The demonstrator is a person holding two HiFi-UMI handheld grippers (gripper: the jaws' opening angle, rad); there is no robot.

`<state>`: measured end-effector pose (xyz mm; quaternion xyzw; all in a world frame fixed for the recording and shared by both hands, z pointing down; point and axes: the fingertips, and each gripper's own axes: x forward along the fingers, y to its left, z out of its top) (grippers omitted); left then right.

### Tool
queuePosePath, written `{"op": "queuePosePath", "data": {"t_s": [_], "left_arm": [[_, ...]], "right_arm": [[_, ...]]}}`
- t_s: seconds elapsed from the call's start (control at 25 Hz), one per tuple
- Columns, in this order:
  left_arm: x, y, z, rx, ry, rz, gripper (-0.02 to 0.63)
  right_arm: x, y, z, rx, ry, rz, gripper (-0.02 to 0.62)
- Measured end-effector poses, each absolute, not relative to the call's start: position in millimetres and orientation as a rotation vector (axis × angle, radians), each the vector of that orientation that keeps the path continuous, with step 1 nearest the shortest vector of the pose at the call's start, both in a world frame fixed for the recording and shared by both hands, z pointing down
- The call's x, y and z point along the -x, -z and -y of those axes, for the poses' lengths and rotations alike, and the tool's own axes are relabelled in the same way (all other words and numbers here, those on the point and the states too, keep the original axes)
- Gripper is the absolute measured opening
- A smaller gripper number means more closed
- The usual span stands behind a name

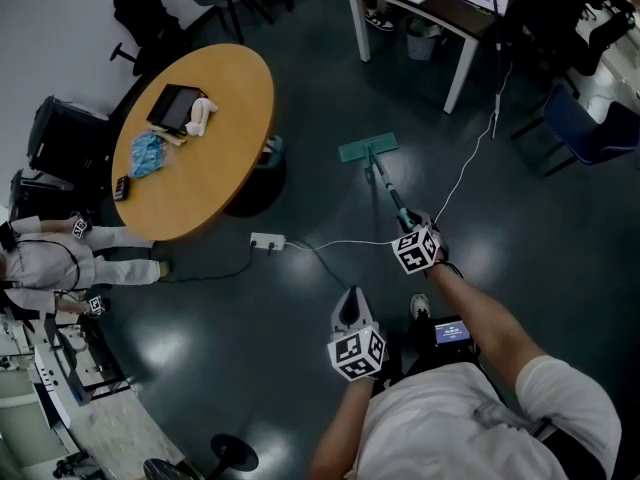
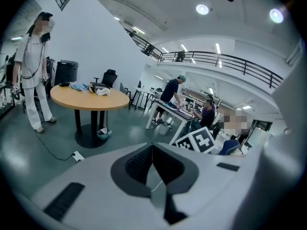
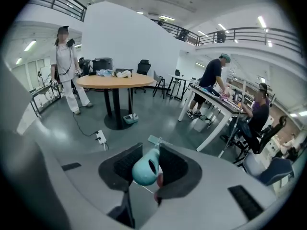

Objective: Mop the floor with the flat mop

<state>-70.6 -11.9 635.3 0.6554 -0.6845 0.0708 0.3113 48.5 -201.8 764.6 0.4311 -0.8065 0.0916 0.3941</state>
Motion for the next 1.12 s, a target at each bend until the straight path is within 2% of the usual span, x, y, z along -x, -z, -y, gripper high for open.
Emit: {"op": "queuePosePath", "data": {"t_s": [0.4,0.6,0.88,1.12], "left_arm": [[34,-626,-8,-1.864,-0.218,1.687,0.009],[37,-616,-6,-1.882,-0.189,1.694,0.009],[50,-627,-12,-1.826,-0.177,1.701,0.009],[55,-625,-12,-1.803,-0.2,1.718,0.009]], "right_arm": [[-120,-680,13,-0.959,-0.288,2.04,0.114],[-136,-678,-49,-0.893,-0.353,1.977,0.115],[-116,-684,-4,-1.007,-0.289,2.008,0.114],[-92,-730,77,-1.056,-0.289,2.0,0.114]]}}
